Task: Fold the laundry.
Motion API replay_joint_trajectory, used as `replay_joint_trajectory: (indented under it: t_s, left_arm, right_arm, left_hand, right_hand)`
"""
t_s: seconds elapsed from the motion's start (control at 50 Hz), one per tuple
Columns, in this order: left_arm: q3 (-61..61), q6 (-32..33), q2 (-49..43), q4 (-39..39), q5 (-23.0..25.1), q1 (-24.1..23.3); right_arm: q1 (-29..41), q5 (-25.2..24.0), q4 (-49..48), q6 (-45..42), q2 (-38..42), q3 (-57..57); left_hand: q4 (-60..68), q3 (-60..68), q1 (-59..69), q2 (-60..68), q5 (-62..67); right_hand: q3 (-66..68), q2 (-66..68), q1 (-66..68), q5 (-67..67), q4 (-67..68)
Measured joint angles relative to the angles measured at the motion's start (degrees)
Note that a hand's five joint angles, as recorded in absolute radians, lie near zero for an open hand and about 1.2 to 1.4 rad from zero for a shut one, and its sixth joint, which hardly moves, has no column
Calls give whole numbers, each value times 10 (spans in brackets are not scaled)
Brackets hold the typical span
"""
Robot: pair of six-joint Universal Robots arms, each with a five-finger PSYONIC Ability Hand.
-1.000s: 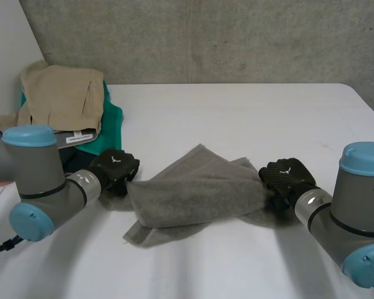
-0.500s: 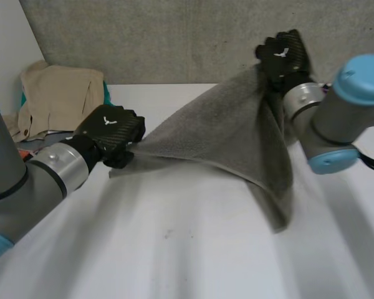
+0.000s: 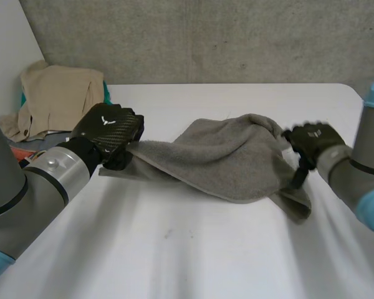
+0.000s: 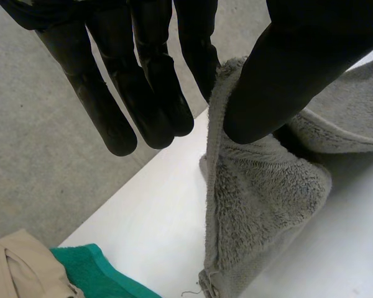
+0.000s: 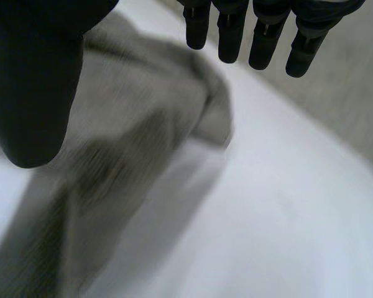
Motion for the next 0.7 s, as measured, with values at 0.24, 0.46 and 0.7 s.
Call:
replay_joint_trajectory:
  t_s: [0.24,0.46,0.7]
  left_arm:
    - [19,-1,0,11,-1,4]
    - [51,-22,23,17,-35,7]
    - [122,-6,100,8,-62,56]
  right_arm:
    - [-64,-84,-58,84,65,46]
    - [-72,-78,-71,100,70,14]
    - [-154,-95,85,-118,-207,-34]
  left_hand:
    - [0,0,0,0,0]
    - [0,0,0,0,0]
    - [1,1,0,1,0]
  right_hand:
    - [135,130,149,134,135]
    - [532,527,504,519,538]
    - [533,528,504,521,540]
